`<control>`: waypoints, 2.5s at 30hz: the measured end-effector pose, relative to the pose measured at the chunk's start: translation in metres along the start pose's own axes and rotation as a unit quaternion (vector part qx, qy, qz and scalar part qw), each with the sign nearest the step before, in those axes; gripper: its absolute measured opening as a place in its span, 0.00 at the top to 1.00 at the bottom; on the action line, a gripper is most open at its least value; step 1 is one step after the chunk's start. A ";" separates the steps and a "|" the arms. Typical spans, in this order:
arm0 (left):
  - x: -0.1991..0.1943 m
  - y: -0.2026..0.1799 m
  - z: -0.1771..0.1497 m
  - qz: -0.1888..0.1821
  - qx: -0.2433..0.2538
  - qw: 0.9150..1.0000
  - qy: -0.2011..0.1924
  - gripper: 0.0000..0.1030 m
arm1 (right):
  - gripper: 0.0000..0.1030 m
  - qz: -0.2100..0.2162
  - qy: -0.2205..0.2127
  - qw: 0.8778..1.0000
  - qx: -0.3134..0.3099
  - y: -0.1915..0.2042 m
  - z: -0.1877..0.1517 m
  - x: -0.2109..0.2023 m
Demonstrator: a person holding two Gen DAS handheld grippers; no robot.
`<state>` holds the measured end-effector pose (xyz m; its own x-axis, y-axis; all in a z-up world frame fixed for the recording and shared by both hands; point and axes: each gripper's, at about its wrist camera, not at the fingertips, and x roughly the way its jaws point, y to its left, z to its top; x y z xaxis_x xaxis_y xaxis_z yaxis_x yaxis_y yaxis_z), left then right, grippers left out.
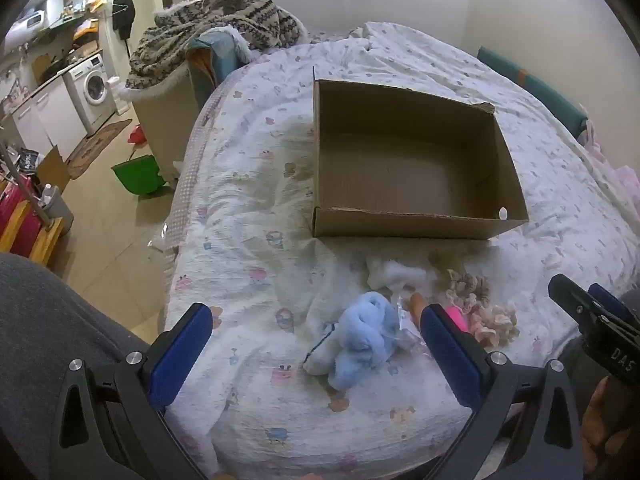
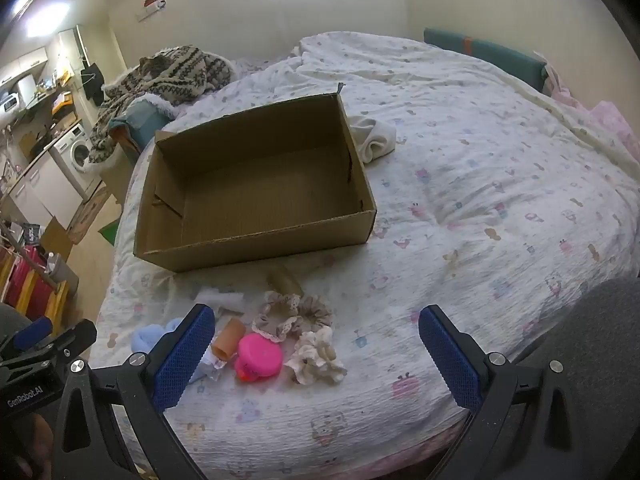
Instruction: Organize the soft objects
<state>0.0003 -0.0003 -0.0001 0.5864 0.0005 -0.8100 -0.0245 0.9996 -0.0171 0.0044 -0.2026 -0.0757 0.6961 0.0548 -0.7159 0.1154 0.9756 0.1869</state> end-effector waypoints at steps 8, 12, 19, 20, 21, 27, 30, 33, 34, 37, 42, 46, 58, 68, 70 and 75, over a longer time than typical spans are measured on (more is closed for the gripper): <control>-0.002 0.000 -0.001 0.001 -0.003 1.000 -0.004 0.00 | 0.00 0.000 0.009 1.000 0.002 0.000 -0.001 0.002; -0.001 -0.001 0.000 0.001 0.000 1.000 -0.004 0.00 | 0.00 0.000 0.009 1.000 0.001 0.000 0.000 0.002; -0.001 0.000 -0.001 0.000 0.000 1.000 -0.002 0.00 | 0.00 0.002 0.010 1.000 0.002 0.000 0.000 0.002; -0.001 0.000 -0.001 0.000 0.000 1.000 -0.002 0.00 | 0.00 0.002 0.010 1.000 0.003 0.000 0.000 0.002; -0.001 0.000 -0.001 -0.001 0.000 1.000 -0.002 0.00 | 0.00 0.002 0.010 1.000 0.002 0.000 0.000 0.002; -0.001 0.000 -0.001 0.001 0.000 1.000 -0.002 0.00 | 0.00 0.002 0.010 1.000 0.003 0.000 0.000 0.002; -0.001 0.000 -0.001 0.000 0.000 1.000 -0.002 0.00 | 0.00 0.001 0.010 1.000 0.003 0.000 0.000 0.003; -0.001 0.000 -0.001 0.001 0.000 1.000 -0.001 0.00 | 0.00 0.001 0.010 1.000 0.003 0.001 0.000 0.003; -0.001 0.000 -0.001 0.001 0.000 1.000 -0.001 0.00 | 0.00 0.001 0.010 1.000 0.003 0.001 0.000 0.002; 0.000 0.000 -0.001 0.001 0.000 1.000 -0.001 0.00 | 0.00 0.001 0.010 1.000 0.002 0.001 0.000 0.002; 0.002 0.003 -0.003 0.000 -0.001 1.000 0.000 0.00 | 0.00 0.001 0.011 1.000 0.003 0.001 0.000 0.002; 0.002 0.004 -0.003 0.000 -0.001 1.000 -0.001 0.00 | 0.00 0.001 0.011 1.000 0.003 0.001 0.000 0.002; 0.003 0.006 -0.003 0.000 -0.002 1.000 0.000 0.00 | 0.00 0.001 0.010 1.000 0.002 0.000 0.000 0.002; 0.003 0.006 -0.005 0.000 -0.004 1.000 0.001 0.00 | 0.00 0.001 0.011 1.000 0.003 0.000 0.000 0.002; 0.003 0.006 -0.005 0.000 -0.004 1.000 0.000 0.00 | 0.00 0.001 0.010 1.000 0.003 0.000 0.000 0.002; 0.003 0.004 -0.004 0.000 -0.005 1.000 -0.001 0.00 | 0.00 0.002 0.011 1.000 0.003 0.000 0.000 0.002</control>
<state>-0.0010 0.0039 -0.0051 0.5880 0.0009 -0.8088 -0.0329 0.9992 -0.0228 0.0057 -0.2030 -0.0768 0.6808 0.0627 -0.7297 0.1176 0.9741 0.1934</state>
